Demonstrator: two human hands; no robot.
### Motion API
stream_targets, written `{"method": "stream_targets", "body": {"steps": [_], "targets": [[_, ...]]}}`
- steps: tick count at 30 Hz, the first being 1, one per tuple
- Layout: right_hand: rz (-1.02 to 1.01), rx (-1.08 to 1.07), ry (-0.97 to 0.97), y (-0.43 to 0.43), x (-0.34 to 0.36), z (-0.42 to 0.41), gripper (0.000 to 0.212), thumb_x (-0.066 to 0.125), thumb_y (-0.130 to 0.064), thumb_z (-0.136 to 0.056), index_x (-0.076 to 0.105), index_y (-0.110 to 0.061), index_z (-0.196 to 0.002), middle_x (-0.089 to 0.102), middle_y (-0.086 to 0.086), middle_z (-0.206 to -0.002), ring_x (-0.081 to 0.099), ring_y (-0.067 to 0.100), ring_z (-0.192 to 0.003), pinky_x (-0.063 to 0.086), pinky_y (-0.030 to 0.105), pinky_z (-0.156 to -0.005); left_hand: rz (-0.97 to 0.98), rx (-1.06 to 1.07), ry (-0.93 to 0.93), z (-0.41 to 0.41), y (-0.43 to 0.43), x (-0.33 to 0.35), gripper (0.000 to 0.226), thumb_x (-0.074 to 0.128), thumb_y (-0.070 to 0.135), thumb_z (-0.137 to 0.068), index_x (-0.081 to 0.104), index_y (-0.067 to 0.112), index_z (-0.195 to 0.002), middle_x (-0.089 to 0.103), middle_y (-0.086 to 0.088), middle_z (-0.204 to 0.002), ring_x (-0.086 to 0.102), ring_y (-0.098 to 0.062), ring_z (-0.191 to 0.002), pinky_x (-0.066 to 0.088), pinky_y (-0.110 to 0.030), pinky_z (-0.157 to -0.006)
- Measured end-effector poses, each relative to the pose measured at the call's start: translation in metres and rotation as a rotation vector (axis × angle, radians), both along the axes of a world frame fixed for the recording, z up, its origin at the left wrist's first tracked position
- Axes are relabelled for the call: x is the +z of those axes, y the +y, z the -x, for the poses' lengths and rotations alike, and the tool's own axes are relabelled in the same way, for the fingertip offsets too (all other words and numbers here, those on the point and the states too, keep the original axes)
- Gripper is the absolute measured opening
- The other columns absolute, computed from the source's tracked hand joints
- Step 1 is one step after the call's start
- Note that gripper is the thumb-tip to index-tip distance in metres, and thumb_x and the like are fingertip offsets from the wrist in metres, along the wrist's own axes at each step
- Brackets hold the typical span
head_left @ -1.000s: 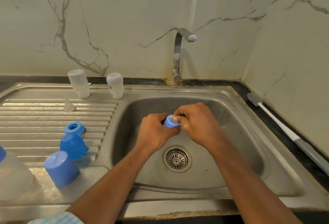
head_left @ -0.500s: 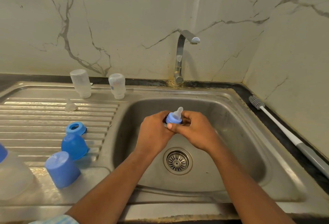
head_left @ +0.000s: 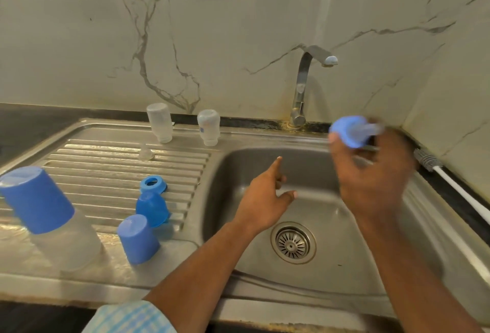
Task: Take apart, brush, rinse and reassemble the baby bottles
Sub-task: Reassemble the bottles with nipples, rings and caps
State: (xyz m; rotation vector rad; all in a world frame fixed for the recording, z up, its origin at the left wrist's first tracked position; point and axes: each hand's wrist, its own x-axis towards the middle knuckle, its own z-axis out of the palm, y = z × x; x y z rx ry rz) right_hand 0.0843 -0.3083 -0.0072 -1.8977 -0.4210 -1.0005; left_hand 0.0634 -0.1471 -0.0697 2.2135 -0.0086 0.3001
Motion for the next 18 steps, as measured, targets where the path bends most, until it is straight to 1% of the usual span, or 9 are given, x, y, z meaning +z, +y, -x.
{"method": "stream_targets", "body": {"steps": [2,3,7,8,10,11,14,15,18], "targets": [[0.222,0.029,0.610,-0.001,-0.023,-0.010,0.036,0.070,-0.055,-0.081,0.068,-0.019,-0.078,0.067,0.000,-0.068,0.063,0.016,-0.067,0.054,0.036,-0.064,-0.031,0.022,-0.001,0.003,0.000,-0.003,0.082,0.070,0.029,-0.092,0.021,0.025,-0.158,0.060,0.005,-0.130,0.059,-0.009,-0.112,0.049,-0.029,-0.098],[0.252,0.034,0.707,-0.001,-0.026,-0.011,0.039,0.069,-0.058,-0.078,0.067,-0.020,-0.072,0.066,0.000,-0.063,0.062,0.015,-0.062,0.053,0.037,-0.062,-0.035,0.034,-0.005,0.004,0.000,-0.005,0.079,0.069,0.030,-0.092,0.024,0.026,-0.157,0.061,0.006,-0.128,0.060,-0.009,-0.109,0.050,-0.030,-0.097],[-0.050,-0.062,0.011,0.000,-0.005,-0.010,0.021,0.073,-0.037,-0.086,0.067,-0.018,-0.090,0.062,-0.008,-0.078,0.051,0.004,-0.066,0.040,0.009,-0.066,-0.022,0.099,-0.020,-0.005,0.009,-0.007,0.067,0.067,0.030,-0.092,0.037,0.028,-0.152,0.063,0.011,-0.114,0.063,-0.009,-0.100,0.053,-0.038,-0.095],[0.058,-0.039,0.129,0.001,-0.007,-0.012,0.027,0.073,-0.038,-0.086,0.068,-0.012,-0.088,0.063,-0.007,-0.076,0.051,0.007,-0.063,0.043,0.011,-0.065,-0.020,0.110,-0.010,-0.006,0.010,-0.007,0.063,0.067,0.030,-0.092,0.040,0.028,-0.150,0.064,0.010,-0.114,0.064,-0.010,-0.102,0.053,-0.039,-0.095],[0.319,0.041,0.707,-0.002,-0.032,-0.014,0.037,0.071,-0.048,-0.083,0.068,-0.012,-0.077,0.064,-0.001,-0.065,0.056,0.013,-0.054,0.053,0.030,-0.059,-0.037,0.122,0.019,-0.003,0.008,-0.008,0.058,0.066,0.031,-0.093,0.045,0.026,-0.147,0.066,0.008,-0.116,0.064,-0.011,-0.105,0.053,-0.038,-0.097],[0.337,0.033,0.765,-0.003,-0.032,-0.013,0.037,0.071,-0.051,-0.083,0.067,-0.014,-0.074,0.063,-0.001,-0.063,0.058,0.015,-0.055,0.052,0.033,-0.059,-0.044,0.137,0.019,-0.002,0.008,-0.009,0.056,0.065,0.031,-0.094,0.047,0.026,-0.146,0.066,0.008,-0.116,0.064,-0.011,-0.105,0.053,-0.037,-0.097],[-0.032,-0.052,0.123,-0.002,-0.016,-0.014,0.023,0.072,-0.041,-0.086,0.069,-0.019,-0.091,0.063,-0.008,-0.077,0.058,0.008,-0.070,0.045,0.017,-0.067,-0.047,0.175,0.001,-0.004,0.012,-0.008,0.047,0.062,0.034,-0.095,0.054,0.026,-0.140,0.067,0.011,-0.112,0.065,-0.010,-0.101,0.054,-0.037,-0.094],[-0.010,-0.034,0.071,0.000,-0.010,-0.014,0.023,0.073,-0.039,-0.085,0.068,-0.017,-0.092,0.063,-0.007,-0.079,0.058,0.009,-0.072,0.043,0.016,-0.067,-0.055,0.186,0.005,-0.005,0.013,-0.008,0.045,0.061,0.035,-0.095,0.056,0.025,-0.139,0.067,0.010,-0.112,0.066,-0.011,-0.101,0.054,-0.037,-0.093],[0.339,0.080,0.627,0.001,-0.029,-0.010,0.040,0.071,-0.054,-0.081,0.069,-0.015,-0.078,0.065,-0.004,-0.062,0.066,0.015,-0.060,0.048,0.026,-0.057,-0.065,0.190,0.033,-0.003,0.012,-0.011,0.040,0.062,0.033,-0.095,0.061,0.023,-0.134,0.069,0.008,-0.112,0.066,-0.011,-0.101,0.054,-0.035,-0.093]]}}
